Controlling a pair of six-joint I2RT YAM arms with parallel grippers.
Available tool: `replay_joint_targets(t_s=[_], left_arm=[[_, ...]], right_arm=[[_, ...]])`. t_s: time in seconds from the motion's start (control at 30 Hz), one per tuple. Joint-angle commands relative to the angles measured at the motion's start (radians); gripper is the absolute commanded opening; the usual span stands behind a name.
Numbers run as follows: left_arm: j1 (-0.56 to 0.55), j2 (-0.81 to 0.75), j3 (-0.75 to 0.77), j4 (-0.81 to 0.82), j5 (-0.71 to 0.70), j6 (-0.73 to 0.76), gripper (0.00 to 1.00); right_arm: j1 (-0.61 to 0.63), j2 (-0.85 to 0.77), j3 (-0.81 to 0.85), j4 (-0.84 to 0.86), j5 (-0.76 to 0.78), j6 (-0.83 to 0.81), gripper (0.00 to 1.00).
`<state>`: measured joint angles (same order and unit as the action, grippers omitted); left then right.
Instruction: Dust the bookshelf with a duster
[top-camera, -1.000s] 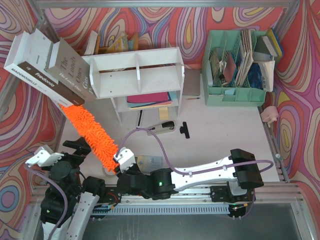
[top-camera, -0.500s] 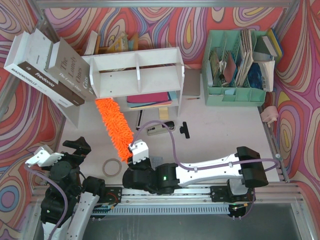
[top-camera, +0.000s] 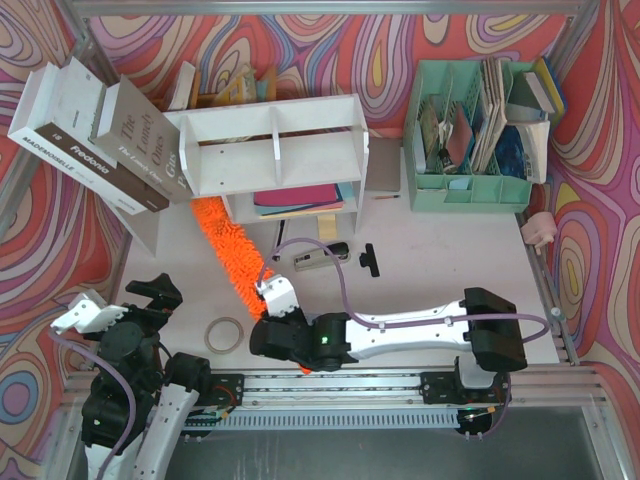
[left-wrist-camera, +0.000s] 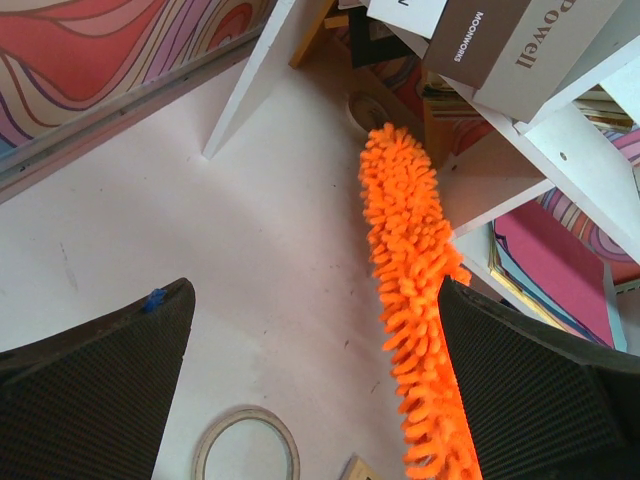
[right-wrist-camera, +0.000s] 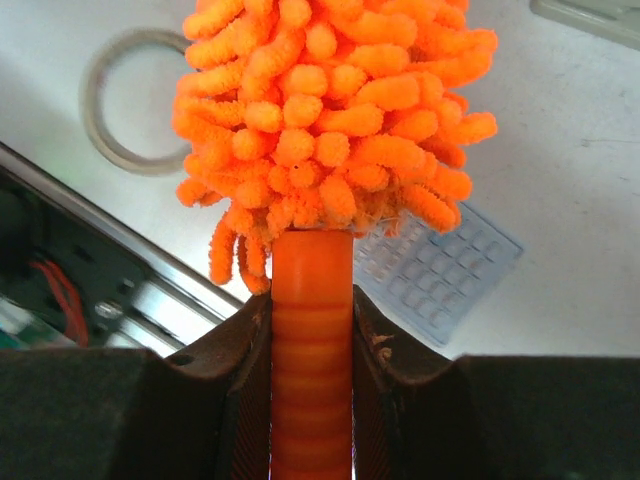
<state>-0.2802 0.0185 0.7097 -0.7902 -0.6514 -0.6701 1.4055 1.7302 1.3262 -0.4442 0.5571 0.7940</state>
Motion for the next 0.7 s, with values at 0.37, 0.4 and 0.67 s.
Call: replay_joint_targets(t_s=[0.37,0.4,0.67], left_arm=[[0.010,-0.014,0.010,-0.003,-0.022,0.011,0.98],[0.010,-0.014,0.013,-0.005,-0.024,0.011,0.98],[0.010,-0.014,0.021,-0.014,-0.028,0.008,0.98]], right_arm=[[0.001,-0.366,-0.227,0.119,-0.224,-0.617,0.00],[0.001,-0.372,-0.210,0.119,-0.224,-0.642,0.00],[0.001,-0.397,-0.067,0.205,-0.158,-0.815,0.00]])
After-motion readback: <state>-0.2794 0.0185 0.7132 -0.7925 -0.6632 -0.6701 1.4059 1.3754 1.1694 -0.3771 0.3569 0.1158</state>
